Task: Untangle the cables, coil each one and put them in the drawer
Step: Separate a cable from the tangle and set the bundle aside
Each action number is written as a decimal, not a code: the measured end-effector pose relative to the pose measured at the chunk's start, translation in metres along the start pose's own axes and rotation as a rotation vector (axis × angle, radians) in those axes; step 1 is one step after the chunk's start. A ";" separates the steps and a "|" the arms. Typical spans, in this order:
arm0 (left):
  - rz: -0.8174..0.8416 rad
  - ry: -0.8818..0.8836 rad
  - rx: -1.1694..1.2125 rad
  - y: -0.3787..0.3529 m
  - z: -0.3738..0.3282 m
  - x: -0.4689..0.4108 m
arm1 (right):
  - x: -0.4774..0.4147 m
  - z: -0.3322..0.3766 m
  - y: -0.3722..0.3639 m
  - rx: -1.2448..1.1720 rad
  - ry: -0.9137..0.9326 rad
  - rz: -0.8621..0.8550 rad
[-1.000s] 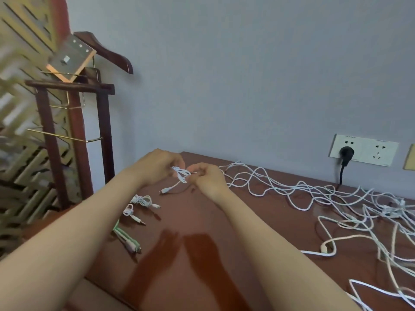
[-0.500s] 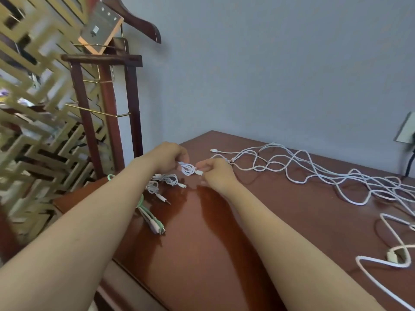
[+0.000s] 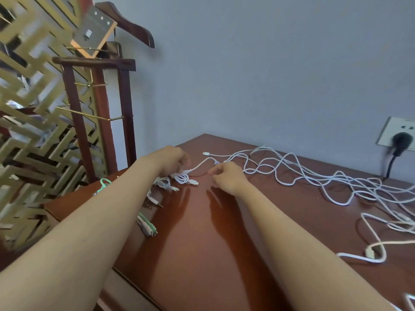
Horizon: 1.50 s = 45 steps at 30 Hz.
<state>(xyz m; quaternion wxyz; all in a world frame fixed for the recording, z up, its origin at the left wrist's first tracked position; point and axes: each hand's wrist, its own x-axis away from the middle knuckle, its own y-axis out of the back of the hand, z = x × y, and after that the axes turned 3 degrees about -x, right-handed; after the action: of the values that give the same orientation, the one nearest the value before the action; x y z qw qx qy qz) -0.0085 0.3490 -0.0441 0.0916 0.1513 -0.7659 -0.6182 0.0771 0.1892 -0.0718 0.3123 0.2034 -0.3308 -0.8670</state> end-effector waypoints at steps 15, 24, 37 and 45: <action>0.097 -0.352 -0.020 0.020 -0.140 0.048 | 0.099 -0.032 0.142 0.239 -0.142 0.032; 0.230 -0.509 -0.023 0.013 -0.229 0.081 | 0.172 -0.048 0.196 0.250 -0.279 0.064; 0.211 -0.555 -0.021 -0.028 -0.297 0.105 | 0.231 -0.090 0.199 0.724 -0.326 -0.032; 0.060 -0.416 0.087 -0.091 -0.323 0.078 | 0.245 -0.120 0.184 0.950 -0.309 -0.096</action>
<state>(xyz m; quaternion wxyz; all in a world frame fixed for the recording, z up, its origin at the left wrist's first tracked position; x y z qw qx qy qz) 0.0351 0.0079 -0.0658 -0.0564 0.0013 -0.7983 -0.5996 0.0421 -0.1385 -0.0624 0.0923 0.2073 -0.7218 -0.6539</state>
